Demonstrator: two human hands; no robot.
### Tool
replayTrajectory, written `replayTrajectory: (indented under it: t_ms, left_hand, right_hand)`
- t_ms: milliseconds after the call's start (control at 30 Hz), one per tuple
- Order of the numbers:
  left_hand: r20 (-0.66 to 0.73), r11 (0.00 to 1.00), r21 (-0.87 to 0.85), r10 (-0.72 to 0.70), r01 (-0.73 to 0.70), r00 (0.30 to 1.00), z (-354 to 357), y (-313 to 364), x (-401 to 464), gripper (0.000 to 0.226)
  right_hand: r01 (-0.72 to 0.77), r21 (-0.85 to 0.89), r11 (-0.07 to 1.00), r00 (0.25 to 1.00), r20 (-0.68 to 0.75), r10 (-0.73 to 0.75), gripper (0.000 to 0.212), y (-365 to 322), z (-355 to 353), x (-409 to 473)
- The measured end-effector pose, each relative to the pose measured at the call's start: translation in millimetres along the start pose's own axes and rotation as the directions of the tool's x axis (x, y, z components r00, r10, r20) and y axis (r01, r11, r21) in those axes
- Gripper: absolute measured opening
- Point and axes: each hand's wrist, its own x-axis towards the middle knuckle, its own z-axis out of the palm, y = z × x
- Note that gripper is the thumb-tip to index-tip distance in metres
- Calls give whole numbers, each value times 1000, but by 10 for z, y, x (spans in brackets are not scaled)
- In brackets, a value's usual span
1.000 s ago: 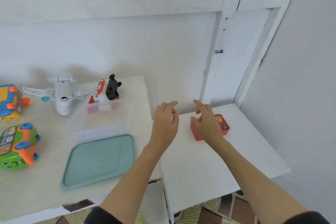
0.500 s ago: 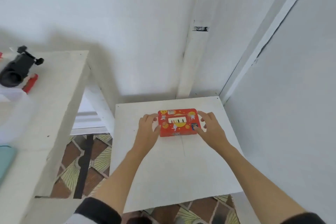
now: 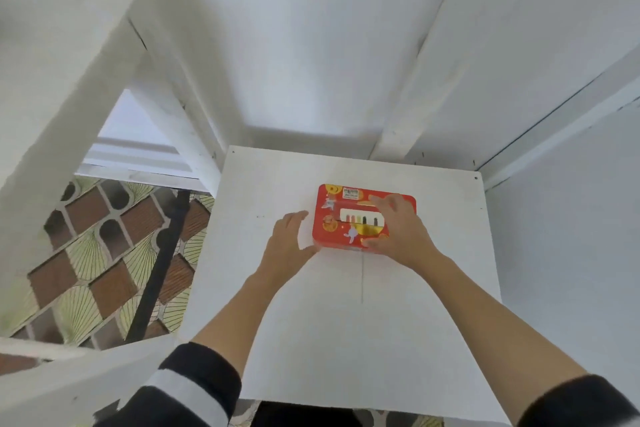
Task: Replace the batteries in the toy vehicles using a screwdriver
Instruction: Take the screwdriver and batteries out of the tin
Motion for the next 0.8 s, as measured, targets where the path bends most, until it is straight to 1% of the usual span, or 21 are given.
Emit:
replayTrajectory:
  t_ms: [133, 200, 267, 367, 500, 633, 700, 800]
  left_hand:
    - [37, 998, -43, -40, 41, 999, 312, -226, 212, 84]
    - [59, 996, -77, -36, 41, 998, 441, -305, 301, 89]
    - [43, 988, -147, -36, 42, 998, 546, -343, 374, 90]
    - [-26, 981, -189, -40, 34, 999, 713, -504, 487, 94]
    - [-109, 990, -133, -59, 45, 992, 749, -467, 548, 97]
    - [-128, 997, -63, -58, 50, 990, 767, -418, 578, 94]
    - [-135, 999, -24, -48, 45, 990, 784, -438, 601, 97]
    - [-136, 999, -15, -49, 48, 989, 806, -450, 642, 102]
  right_hand:
    - [123, -232, 965, 990, 98, -102, 103, 222, 213, 291]
    - [178, -314, 933, 979, 150, -136, 114, 304, 323, 411]
    - [212, -374, 903, 973, 166, -159, 121, 368, 420, 510]
    - [228, -402, 887, 970, 175, -170, 128, 415, 532, 623]
    - [217, -422, 880, 973, 167, -160, 131, 411, 607, 695]
    - [214, -453, 865, 973, 176, -148, 129, 366, 600, 705]
    - [212, -451, 867, 973, 180, -145, 126, 319, 598, 709]
    - [200, -442, 874, 974, 188, -128, 125, 276, 626, 733]
